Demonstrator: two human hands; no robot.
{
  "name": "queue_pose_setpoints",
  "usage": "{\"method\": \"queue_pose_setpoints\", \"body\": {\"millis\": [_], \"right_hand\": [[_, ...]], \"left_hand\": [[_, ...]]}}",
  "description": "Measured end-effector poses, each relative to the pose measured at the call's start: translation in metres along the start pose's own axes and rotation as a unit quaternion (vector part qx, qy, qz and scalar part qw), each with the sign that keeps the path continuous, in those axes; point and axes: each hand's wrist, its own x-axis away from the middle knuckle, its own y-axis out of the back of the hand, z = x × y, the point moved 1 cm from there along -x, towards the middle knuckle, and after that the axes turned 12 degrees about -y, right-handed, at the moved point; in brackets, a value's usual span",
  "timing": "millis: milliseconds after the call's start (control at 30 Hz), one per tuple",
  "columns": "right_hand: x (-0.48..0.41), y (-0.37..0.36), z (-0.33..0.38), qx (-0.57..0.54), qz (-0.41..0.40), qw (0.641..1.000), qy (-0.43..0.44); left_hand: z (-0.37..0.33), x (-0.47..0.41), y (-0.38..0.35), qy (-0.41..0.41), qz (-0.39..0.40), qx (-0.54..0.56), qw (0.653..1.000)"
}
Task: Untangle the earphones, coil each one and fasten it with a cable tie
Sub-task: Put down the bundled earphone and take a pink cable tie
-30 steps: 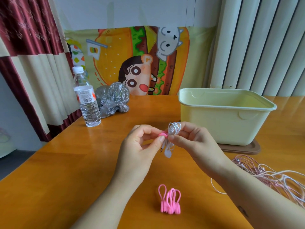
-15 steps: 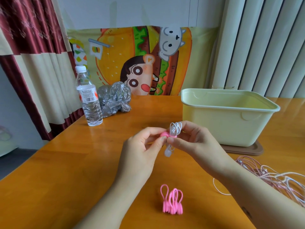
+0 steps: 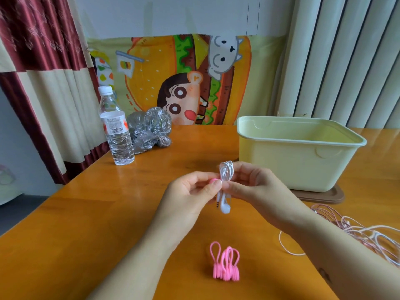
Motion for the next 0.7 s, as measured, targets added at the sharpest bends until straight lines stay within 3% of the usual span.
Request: {"method": "queue_pose_setpoints", "body": {"millis": [167,333,400,500,700], "right_hand": [[0.0,-0.001,0.001,0.012,-0.005,1.0,-0.019],[0.004,-0.013,0.0,0.177,-0.076,0.981,0.013],[0.006,-0.018,-0.001,0.227,-0.106,0.967,0.045],[0.009,-0.02,-0.003,0.314,-0.131,0.936,0.095],[0.01,-0.02,-0.004,0.418,-0.085,0.895,0.131]], "left_hand": [[0.008,0.0,-0.002,0.05,-0.042,0.102,0.993],[0.009,-0.001,-0.005,0.086,-0.07,0.176,0.978],[0.008,-0.001,-0.005,0.088,-0.072,0.157,0.981],[0.008,-0.001,-0.002,0.074,-0.064,0.043,0.994],[0.005,-0.001,0.001,0.073,-0.051,-0.011,0.996]]}}
